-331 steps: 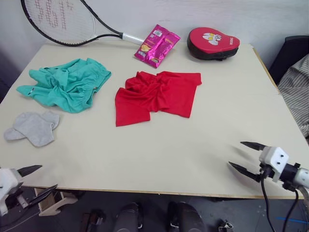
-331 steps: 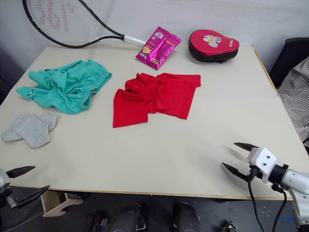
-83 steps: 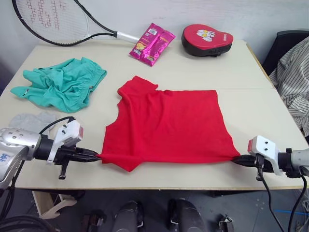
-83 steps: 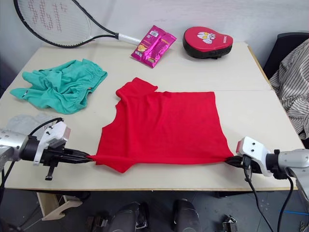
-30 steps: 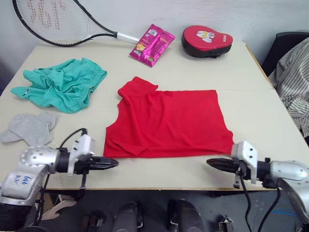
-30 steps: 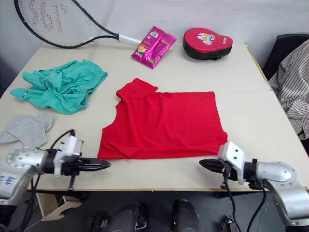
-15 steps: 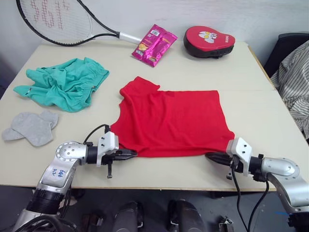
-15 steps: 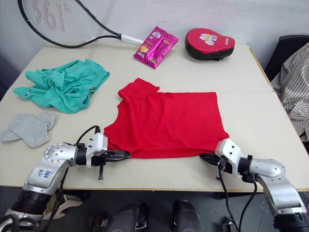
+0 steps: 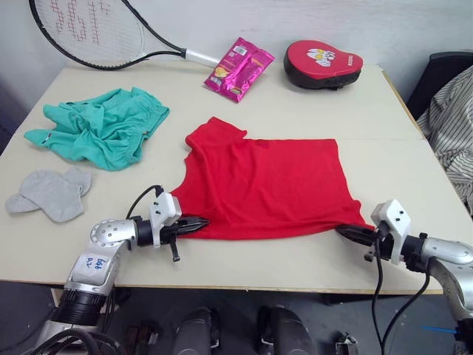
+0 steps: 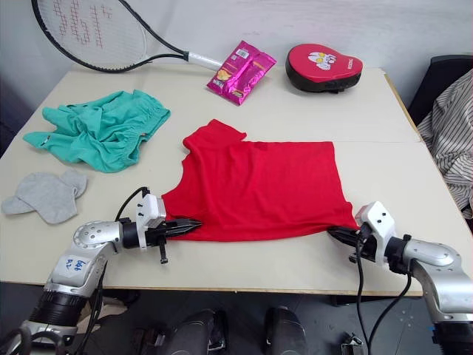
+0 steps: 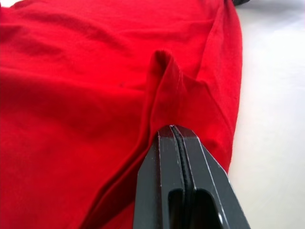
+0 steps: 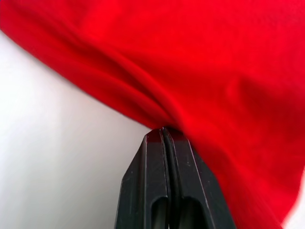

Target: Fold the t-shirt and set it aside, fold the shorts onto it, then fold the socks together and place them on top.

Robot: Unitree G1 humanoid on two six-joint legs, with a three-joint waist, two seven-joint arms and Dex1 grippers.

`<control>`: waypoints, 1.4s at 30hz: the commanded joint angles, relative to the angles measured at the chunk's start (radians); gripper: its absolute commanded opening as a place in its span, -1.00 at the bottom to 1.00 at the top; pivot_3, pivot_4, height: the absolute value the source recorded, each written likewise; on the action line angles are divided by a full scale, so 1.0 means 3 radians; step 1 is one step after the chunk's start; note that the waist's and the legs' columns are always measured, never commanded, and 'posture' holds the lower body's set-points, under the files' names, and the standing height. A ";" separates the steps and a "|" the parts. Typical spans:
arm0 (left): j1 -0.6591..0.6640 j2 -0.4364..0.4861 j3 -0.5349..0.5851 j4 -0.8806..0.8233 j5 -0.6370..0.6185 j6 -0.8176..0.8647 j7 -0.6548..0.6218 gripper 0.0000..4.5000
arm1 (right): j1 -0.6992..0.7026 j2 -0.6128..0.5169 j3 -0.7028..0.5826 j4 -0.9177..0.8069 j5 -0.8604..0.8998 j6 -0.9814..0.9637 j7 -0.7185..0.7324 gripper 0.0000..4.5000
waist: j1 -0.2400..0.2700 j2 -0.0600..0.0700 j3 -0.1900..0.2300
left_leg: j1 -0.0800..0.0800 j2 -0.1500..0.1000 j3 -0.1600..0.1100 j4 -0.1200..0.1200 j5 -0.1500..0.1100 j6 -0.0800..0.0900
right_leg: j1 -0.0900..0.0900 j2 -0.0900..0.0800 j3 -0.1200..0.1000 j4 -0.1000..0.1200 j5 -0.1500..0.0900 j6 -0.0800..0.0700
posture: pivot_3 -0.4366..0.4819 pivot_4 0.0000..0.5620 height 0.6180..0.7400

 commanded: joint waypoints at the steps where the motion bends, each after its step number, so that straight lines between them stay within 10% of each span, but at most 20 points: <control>1: 0.0004 -0.0017 0.0115 0.0032 0.0069 -0.0151 0.0162 -1.00 | 0.0018 -0.0080 -0.0274 0.0083 0.0117 0.0086 -0.0010 -0.98 | 0.0000 0.0000 0.0000 | 0.0000 0.0000 0.0000 0.0000 0.0000 0.0000 | 0.0000 0.0000 0.0000 0.0000 0.0000 0.0000 | -0.05 -0.47 1.00; 23: -0.0042 0.0203 0.0135 -0.0202 -0.0177 -0.0034 -0.0236 -1.00 | 0.0045 -0.0173 -0.0378 -0.0598 0.0637 0.0725 0.0095 -0.98 | -0.0007 0.0001 0.0000 | 0.0000 0.0004 -0.0002 -0.0002 -0.0002 -0.0001 | 0.0000 0.0000 -0.0001 -0.0003 0.0001 -0.0002 | -0.05 -0.47 1.00; 31: 0.0072 0.0117 0.0038 0.0083 0.0147 -0.0129 0.0064 -1.00 | -0.0294 0.0055 0.0020 0.0183 0.0063 0.0091 -0.0055 -0.98 | 0.0013 0.0001 -0.0001 | -0.0006 0.0001 -0.0002 -0.0003 -0.0002 -0.0001 | -0.0001 -0.0001 -0.0009 -0.0011 0.0002 -0.0001 | -0.05 -0.47 1.00; 42: 0.0272 0.0172 0.0339 0.0286 -0.0014 -0.0344 0.0070 -1.00 | -0.0188 -0.0195 -0.0600 0.0823 0.0050 -0.0340 -0.0083 -0.98 | -0.0002 0.0018 -0.0010 | -0.0002 0.0001 -0.0001 -0.0003 -0.0002 0.0003 | 0.0006 -0.0002 -0.0009 -0.0017 0.0008 0.0003 | -0.05 -0.47 1.00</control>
